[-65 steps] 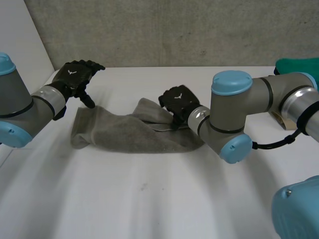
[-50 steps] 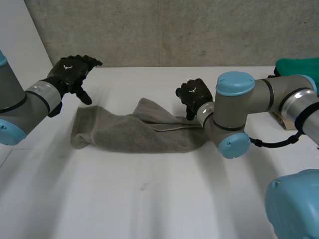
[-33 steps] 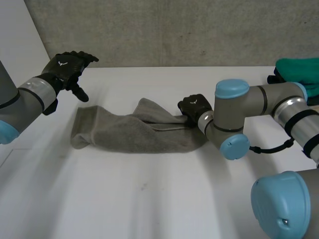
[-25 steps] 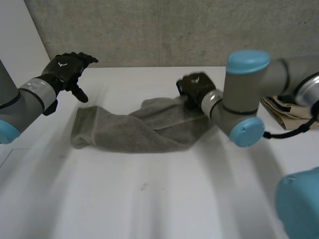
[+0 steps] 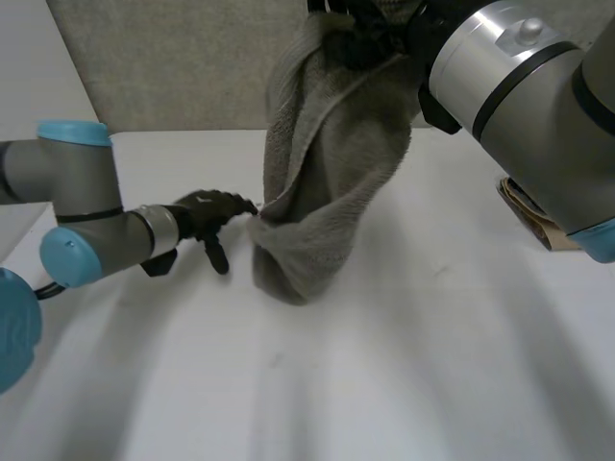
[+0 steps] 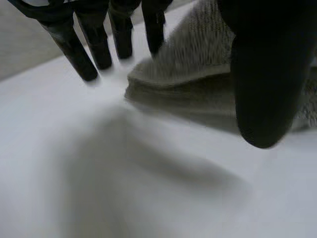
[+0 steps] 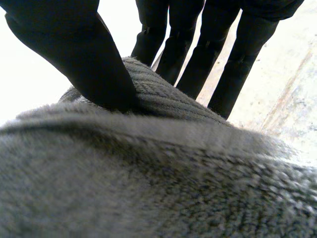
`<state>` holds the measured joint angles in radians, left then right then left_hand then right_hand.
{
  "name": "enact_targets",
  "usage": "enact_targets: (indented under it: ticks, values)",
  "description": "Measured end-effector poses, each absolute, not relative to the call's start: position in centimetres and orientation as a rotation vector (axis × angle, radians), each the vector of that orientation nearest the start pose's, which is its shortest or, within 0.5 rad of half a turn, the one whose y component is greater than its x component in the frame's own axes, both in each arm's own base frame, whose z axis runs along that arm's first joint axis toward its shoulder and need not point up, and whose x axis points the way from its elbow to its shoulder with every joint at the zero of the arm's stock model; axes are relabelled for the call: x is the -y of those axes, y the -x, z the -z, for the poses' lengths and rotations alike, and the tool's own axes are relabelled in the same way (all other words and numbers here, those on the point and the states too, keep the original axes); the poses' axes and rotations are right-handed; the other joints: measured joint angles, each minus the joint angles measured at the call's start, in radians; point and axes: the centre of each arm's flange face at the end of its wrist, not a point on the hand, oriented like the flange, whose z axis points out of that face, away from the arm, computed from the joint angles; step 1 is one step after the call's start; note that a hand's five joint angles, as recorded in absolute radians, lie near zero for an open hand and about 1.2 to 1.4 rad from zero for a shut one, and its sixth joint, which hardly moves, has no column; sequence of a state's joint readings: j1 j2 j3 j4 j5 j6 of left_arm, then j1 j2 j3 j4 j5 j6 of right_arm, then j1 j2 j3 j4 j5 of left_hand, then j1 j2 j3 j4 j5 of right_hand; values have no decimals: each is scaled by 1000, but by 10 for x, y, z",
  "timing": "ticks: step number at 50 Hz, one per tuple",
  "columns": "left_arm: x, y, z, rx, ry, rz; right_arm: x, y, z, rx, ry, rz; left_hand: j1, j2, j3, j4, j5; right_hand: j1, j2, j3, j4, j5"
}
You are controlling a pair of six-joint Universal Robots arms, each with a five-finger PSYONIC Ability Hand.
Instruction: Fold the laundry.
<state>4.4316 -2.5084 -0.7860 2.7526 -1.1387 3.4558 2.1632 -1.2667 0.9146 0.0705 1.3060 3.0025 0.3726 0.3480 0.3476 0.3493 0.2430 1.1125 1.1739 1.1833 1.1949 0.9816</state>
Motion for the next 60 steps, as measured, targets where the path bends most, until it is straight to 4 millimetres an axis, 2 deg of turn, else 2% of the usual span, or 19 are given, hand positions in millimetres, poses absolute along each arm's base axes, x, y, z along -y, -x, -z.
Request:
enact_targets:
  ticks: [1,2,4,6,14,18,20,23,25,32,40,46,48,49,50,51,52,59,60]
  values:
    - [369,286,-146,-2790,-1256,1714,231,-342,-401,-1406,840,2048,0,0,0,0,0,0,0,0,0,0]
    - [364,290,-145,-2805,-1273,1708,232,-342,-402,-1404,824,2052,370,314,311,315,277,0,0,0,0,0]
    - [361,295,-146,-2822,-1276,1710,236,-341,-402,-1404,801,2060,540,468,462,467,423,0,0,0,0,0]
    - [357,301,-150,-2851,-1255,1725,242,-341,-402,-1407,768,2079,806,811,802,805,734,0,0,0,1,0]
    - [362,304,-177,-2884,-998,1873,261,-344,-401,-1414,695,2138,806,844,836,843,749,0,0,6,1,0]
    - [369,293,-203,-2815,-823,1986,267,-345,-404,-1403,665,2159,806,844,836,843,749,0,0,6,4,0]
    - [372,285,-214,-2775,-757,2022,267,-345,-408,-1386,655,2158,750,796,789,793,706,0,0,6,4,0]
    - [374,272,-225,-2718,-685,2059,263,-345,-416,-1334,643,2146,248,339,359,359,278,0,0,6,4,0]
    - [375,266,-227,-2695,-665,2076,257,-345,-424,-1278,638,2132,-178,-85,-76,-86,-144,0,0,6,4,0]
    - [376,275,-212,-2741,-728,2121,233,-342,-447,-1139,627,2075,-187,-141,-141,-151,-192,0,0,6,4,0]
    - [368,314,-193,-2940,-781,2138,207,-341,-465,-1041,617,1989,-187,-141,-141,-151,-192,0,0,6,4,0]
    - [344,345,-187,-3131,-851,2080,203,-339,-470,-1014,605,1946,-160,-124,-123,-131,-178,0,0,6,4,0]
    - [338,350,-188,-3171,-855,2067,209,-337,-468,-1025,595,1949,251,112,245,224,169,0,0,6,4,0]
    - [337,350,-189,-3176,-852,2067,212,-336,-467,-1031,592,1952,251,112,245,224,169,0,0,6,4,0]
    - [337,349,-191,-3178,-836,2072,217,-334,-465,-1042,586,1958,549,112,477,480,416,0,0,6,4,0]
    - [337,349,-191,-3178,-836,2072,217,-334,-465,-1042,586,1958,549,112,477,480,416,0,0,6,4,0]
    - [341,345,-196,-3160,-792,2097,228,-330,-461,-1067,574,1975,798,112,760,765,688,0,0,6,4,0]
    - [379,288,-249,-2805,-430,2337,293,-308,-426,-1246,513,2070,803,112,837,844,728,0,0,6,4,0]
    - [385,271,-268,-2685,-351,2392,313,-300,-410,-1318,492,2089,803,112,837,844,728,0,0,6,4,0]
